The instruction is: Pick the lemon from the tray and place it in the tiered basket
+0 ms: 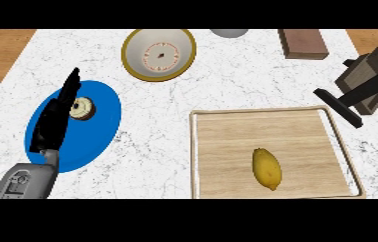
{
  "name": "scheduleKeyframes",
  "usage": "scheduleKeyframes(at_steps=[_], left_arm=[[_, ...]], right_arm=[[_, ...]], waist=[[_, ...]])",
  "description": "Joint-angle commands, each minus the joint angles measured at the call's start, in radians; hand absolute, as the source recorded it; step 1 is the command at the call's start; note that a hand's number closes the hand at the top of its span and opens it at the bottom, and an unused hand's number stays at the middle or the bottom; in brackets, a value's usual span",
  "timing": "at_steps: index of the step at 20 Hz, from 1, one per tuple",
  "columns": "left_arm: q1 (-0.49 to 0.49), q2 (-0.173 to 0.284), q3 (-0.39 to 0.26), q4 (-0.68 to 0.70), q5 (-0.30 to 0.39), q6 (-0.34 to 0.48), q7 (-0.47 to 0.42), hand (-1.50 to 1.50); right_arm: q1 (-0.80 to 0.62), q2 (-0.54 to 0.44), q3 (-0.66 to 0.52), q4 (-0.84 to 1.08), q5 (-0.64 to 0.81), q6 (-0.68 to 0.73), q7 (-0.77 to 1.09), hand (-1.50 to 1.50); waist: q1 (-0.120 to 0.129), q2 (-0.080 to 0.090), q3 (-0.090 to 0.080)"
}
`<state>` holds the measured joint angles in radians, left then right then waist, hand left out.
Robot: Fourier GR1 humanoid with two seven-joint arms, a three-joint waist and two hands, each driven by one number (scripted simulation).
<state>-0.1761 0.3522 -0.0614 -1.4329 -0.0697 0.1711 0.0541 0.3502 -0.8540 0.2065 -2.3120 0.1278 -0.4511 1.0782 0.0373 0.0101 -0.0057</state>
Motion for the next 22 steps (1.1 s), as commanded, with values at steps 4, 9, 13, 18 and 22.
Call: scheduleKeyframes(at_steps=[4,9,13,18,22], left_arm=[[0.006,0.005,0.010,0.010,0.008,-0.027,-0.017,0.00],[0.018,0.009,0.020,-0.019,-0.007,-0.009,0.006,0.00],[0.019,0.009,0.026,-0.006,-0.002,-0.024,-0.004,0.00],[-0.036,-0.028,0.011,0.012,-0.031,0.008,0.042,0.00],[0.001,-0.008,0.025,-0.020,-0.024,-0.008,0.038,0.00]], right_arm=[[-0.223,0.033,0.097,0.086,-0.039,0.061,0.317,-1.50],[-0.314,0.044,0.142,0.147,-0.027,0.103,0.398,-1.50],[-0.310,0.105,0.249,0.198,0.027,0.097,0.386,-1.50],[-0.390,0.168,0.297,0.254,0.083,0.100,0.409,-1.50],[-0.407,0.159,0.313,0.269,0.114,0.145,0.409,-1.50]], waist=[[0.014,0.000,0.002],[0.001,-0.006,0.003],[-0.016,-0.008,0.003],[-0.027,-0.008,0.003],[-0.025,-0.011,0.002]])
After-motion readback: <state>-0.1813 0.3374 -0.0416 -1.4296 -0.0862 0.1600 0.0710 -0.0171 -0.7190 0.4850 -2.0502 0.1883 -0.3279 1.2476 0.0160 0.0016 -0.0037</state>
